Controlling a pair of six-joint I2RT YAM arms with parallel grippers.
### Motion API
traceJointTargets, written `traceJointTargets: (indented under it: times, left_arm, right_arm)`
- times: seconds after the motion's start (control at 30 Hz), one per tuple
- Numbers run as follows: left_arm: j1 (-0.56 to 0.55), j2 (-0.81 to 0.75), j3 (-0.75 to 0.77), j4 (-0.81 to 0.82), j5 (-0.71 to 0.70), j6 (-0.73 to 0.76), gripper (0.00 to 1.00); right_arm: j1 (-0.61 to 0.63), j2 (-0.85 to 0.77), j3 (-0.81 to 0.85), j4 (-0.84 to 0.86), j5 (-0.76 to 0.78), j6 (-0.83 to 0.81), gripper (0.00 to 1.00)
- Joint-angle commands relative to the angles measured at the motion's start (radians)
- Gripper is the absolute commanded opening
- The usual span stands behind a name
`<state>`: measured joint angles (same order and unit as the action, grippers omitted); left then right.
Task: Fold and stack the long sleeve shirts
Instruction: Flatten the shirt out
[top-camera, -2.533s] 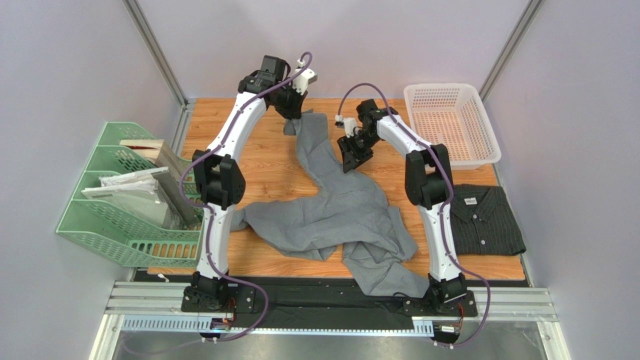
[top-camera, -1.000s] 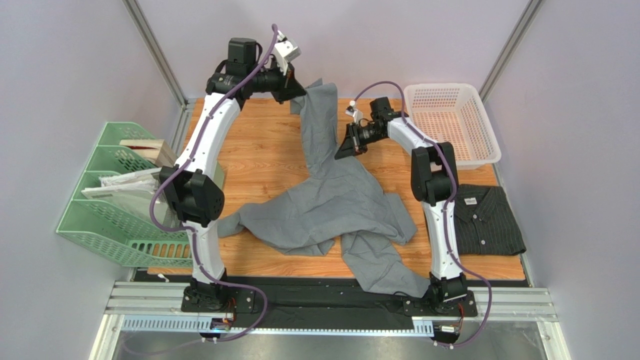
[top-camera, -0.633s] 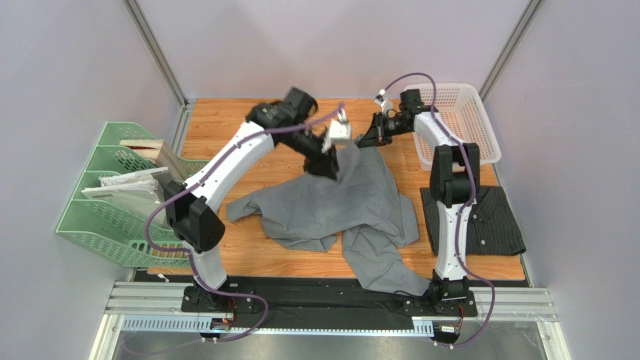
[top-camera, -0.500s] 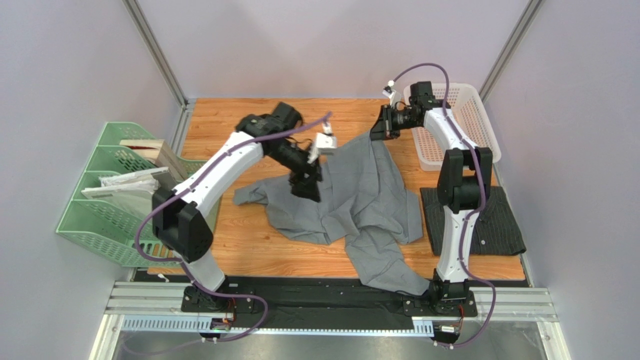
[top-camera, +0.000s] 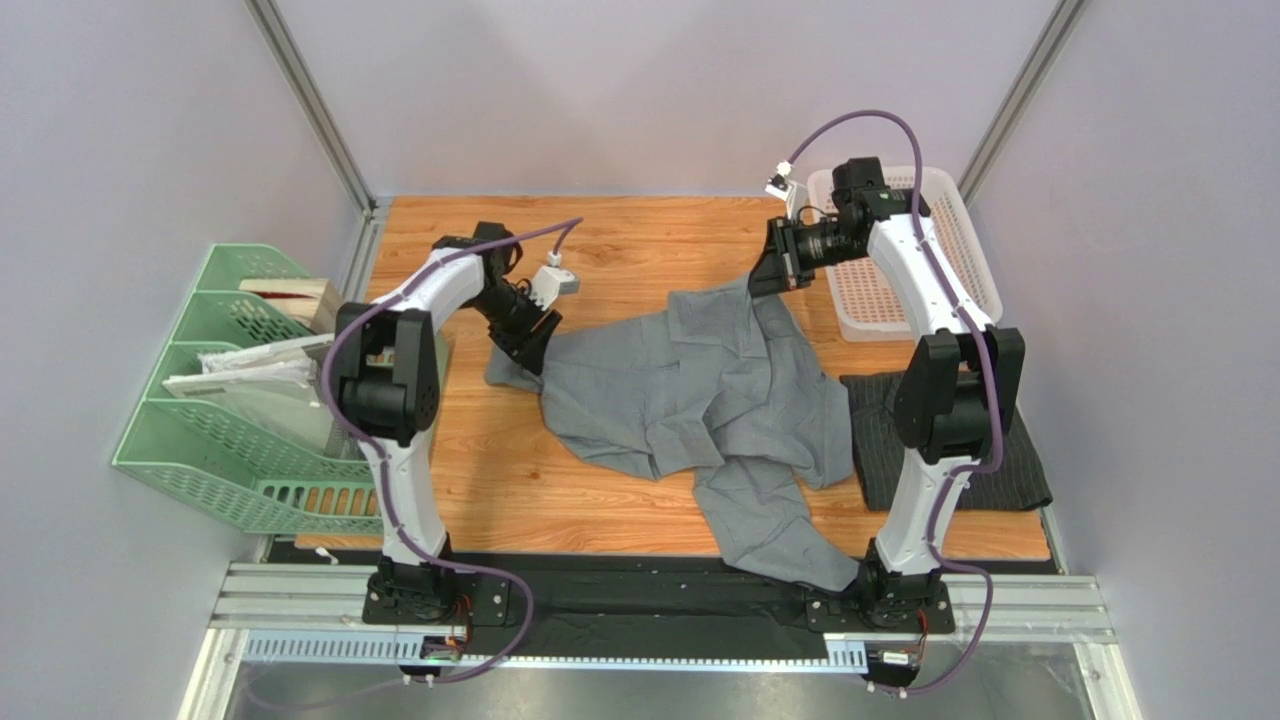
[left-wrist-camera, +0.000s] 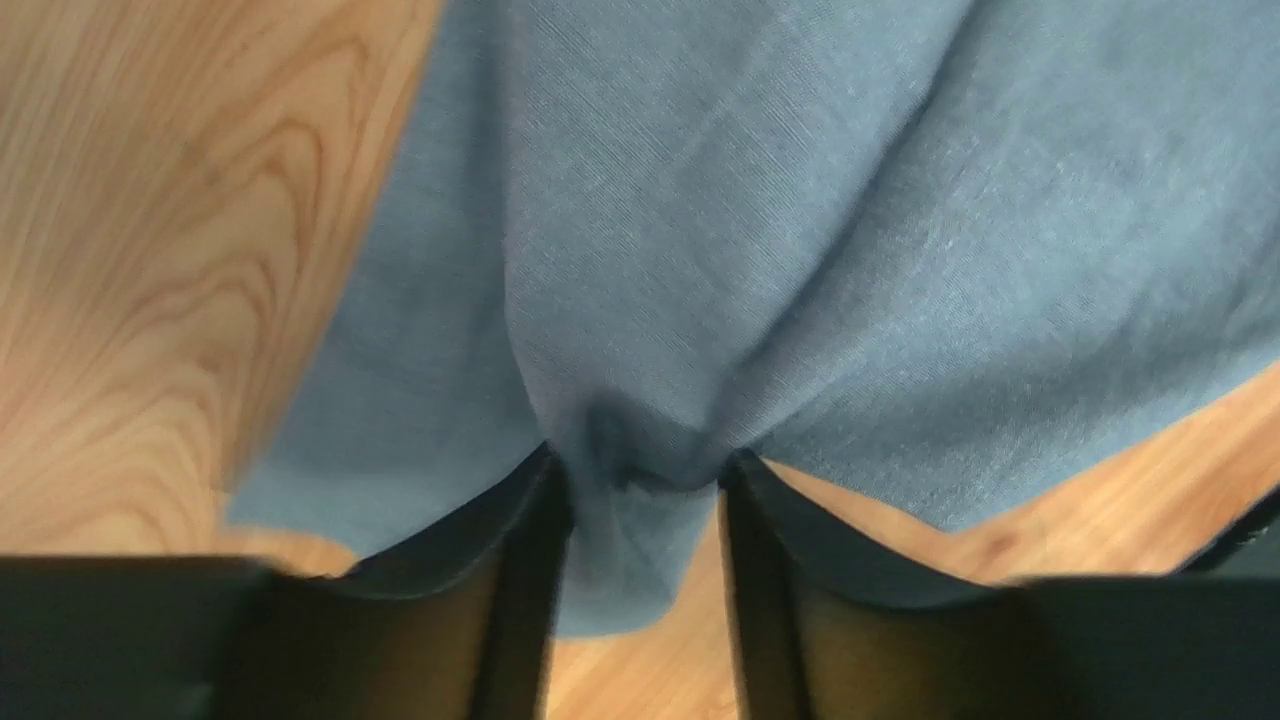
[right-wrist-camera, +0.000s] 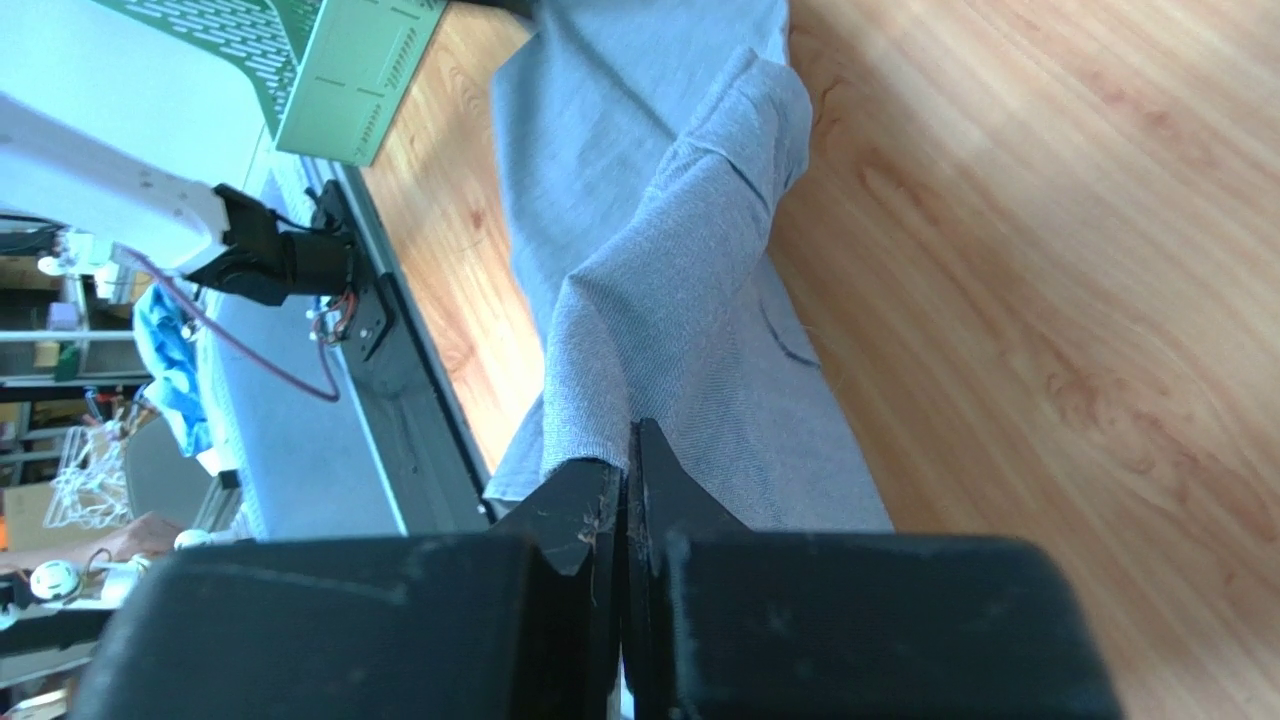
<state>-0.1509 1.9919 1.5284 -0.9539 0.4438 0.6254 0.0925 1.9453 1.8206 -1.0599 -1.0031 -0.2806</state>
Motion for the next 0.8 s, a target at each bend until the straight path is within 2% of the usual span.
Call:
traceJointTargets:
  times: [0.0, 0.03, 0.13, 0.2, 0.23, 0.27, 0.3, 0.33, 0.37, 0.4, 0.43, 0.5, 0.53, 0.67, 0.77]
  left_arm:
    - [-0.003, 0.082, 0.162, -0.061, -0.045, 0.013, 0.26]
    - [0.013, 0.073, 0.182, -0.083, -0.006, 0.011, 0.0]
    - [0.046, -0.086, 0.174, -0.04, 0.122, 0.004, 0.0]
    - [0.048, -0.241, 0.087, -0.039, 0.15, 0.062, 0.0]
    - [0.047, -0.292, 0.037, -0.045, 0.183, 0.086, 0.0]
    - [0.042, -0.341, -0.081, -0.055, 0.199, 0.144, 0.0]
    - [0.033, -0.422, -0.144, -0.069, 0.202, 0.178, 0.0]
    - [-0.004, -0.459, -0.212, -0.107, 0.179, 0.222, 0.0]
    - [-0.027, -0.493, -0.352, -0.109, 0.146, 0.303, 0.07]
    - [-0.051, -0.562, -0.42, -0.106, 0.107, 0.331, 0.21]
    - [-0.068, -0.597, -0.479, -0.071, 0.051, 0.341, 0.48]
    - [-0.043, -0.678, -0.557, -0.06, 0.048, 0.33, 0.72]
    - [0.0, -0.692, -0.556, -0.08, 0.083, 0.327, 0.88]
    - [0.073, -0.688, -0.441, -0.05, 0.118, 0.225, 0.89]
    - [0.073, -0.572, -0.348, 0.001, 0.121, 0.165, 0.87]
  right_arm:
    - [0.0, -0.011, 0.115, -0.086, -0.02, -0.052, 0.0]
    - [-0.002, -0.011, 0.14, -0.109, -0.019, -0.052, 0.0]
    - [-0.023, -0.013, 0.259, -0.202, -0.025, -0.075, 0.0]
    - [-0.056, -0.045, 0.257, -0.279, -0.043, -0.145, 0.0]
    - [-0.062, -0.066, 0.191, -0.31, -0.032, -0.191, 0.0]
    - [-0.063, -0.101, 0.154, -0.348, -0.019, -0.24, 0.0]
    - [-0.065, -0.114, 0.1, -0.445, 0.003, -0.359, 0.0]
    - [-0.065, -0.129, -0.008, -0.483, 0.015, -0.405, 0.0]
    - [-0.063, -0.143, -0.076, -0.518, 0.026, -0.452, 0.0]
    - [-0.063, -0.169, -0.133, -0.561, 0.059, -0.509, 0.0]
    - [-0.065, -0.186, -0.183, -0.561, 0.086, -0.561, 0.0]
    - [-0.063, -0.216, -0.285, -0.563, 0.162, -0.601, 0.0]
    - [-0.063, -0.223, -0.302, -0.565, 0.182, -0.63, 0.0]
    - [-0.047, -0.235, -0.333, -0.591, 0.244, -0.689, 0.0]
    - [-0.019, -0.229, -0.379, -0.604, 0.299, -0.729, 0.0]
